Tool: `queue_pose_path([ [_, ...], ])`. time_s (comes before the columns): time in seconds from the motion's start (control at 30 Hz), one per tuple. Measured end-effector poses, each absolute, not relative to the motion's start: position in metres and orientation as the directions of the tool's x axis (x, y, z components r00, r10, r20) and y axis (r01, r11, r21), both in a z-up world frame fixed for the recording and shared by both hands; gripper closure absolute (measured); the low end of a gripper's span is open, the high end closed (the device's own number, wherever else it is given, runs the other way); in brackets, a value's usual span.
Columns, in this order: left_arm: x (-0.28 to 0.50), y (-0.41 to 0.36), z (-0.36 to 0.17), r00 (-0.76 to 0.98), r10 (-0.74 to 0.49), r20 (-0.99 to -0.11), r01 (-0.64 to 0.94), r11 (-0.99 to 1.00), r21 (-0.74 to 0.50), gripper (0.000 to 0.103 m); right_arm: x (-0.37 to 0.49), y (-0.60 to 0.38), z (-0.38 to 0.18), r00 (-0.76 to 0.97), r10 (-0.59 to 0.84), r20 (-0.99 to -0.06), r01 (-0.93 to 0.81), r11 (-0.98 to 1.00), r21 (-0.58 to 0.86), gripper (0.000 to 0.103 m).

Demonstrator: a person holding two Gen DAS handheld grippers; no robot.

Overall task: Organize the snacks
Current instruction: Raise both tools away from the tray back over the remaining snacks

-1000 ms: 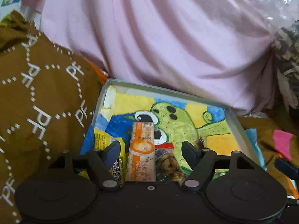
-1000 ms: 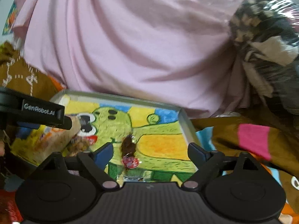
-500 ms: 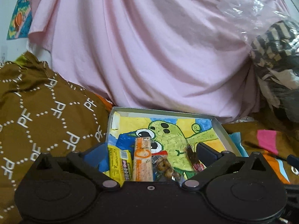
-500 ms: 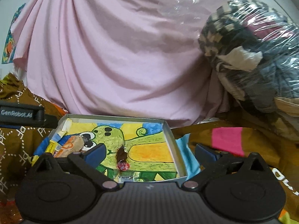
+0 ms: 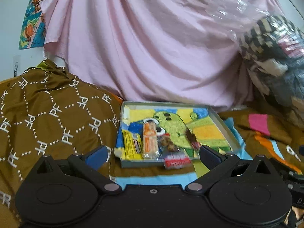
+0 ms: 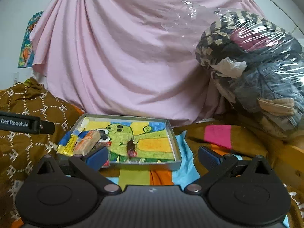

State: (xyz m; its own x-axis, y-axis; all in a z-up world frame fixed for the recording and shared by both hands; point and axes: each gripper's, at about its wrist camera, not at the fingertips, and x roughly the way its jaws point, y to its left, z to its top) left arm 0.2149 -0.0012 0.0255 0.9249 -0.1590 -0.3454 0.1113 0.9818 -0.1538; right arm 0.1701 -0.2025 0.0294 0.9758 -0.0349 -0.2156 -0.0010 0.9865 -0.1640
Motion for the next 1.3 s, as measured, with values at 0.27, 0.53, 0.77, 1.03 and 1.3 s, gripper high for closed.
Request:
queue_pose_path([
  [0.27, 0.162, -0.016, 0.019, 0.903, -0.204, -0.378, 0.164, 0.977, -0.134, 0.001, 0.121, -0.220, 0.025, 0.969, 0.013, -0.248, -0.045, 0.992, -0.122, 0.000],
  [0.53, 0.132, -0.027, 0.018, 0.891, -0.193, -0.412, 0.143, 0.978, -0.150, 0.001, 0.091, -0.236, 0.022, 0.971, 0.018, -0.237, -0.044, 0.993, -0.106, 0.000],
  [0.77, 0.115, -0.041, 0.028, 0.875, -0.178, -0.449, 0.118, 0.980, -0.158, 0.001, 0.078, -0.259, 0.020, 0.968, 0.028, -0.250, -0.044, 0.997, -0.061, 0.000],
  [1.03, 0.120, -0.063, 0.030, 0.846, -0.128, -0.518, 0.059, 0.987, -0.147, 0.001, 0.078, -0.279, 0.013, 0.962, 0.042, -0.271, -0.037, 0.999, 0.026, 0.000],
  [1.3, 0.131, -0.073, 0.013, 0.801, -0.089, -0.592, -0.032, 0.981, -0.191, 0.001, 0.089, -0.280, 0.000, 0.947, 0.062, -0.316, -0.048, 0.998, 0.051, 0.000],
])
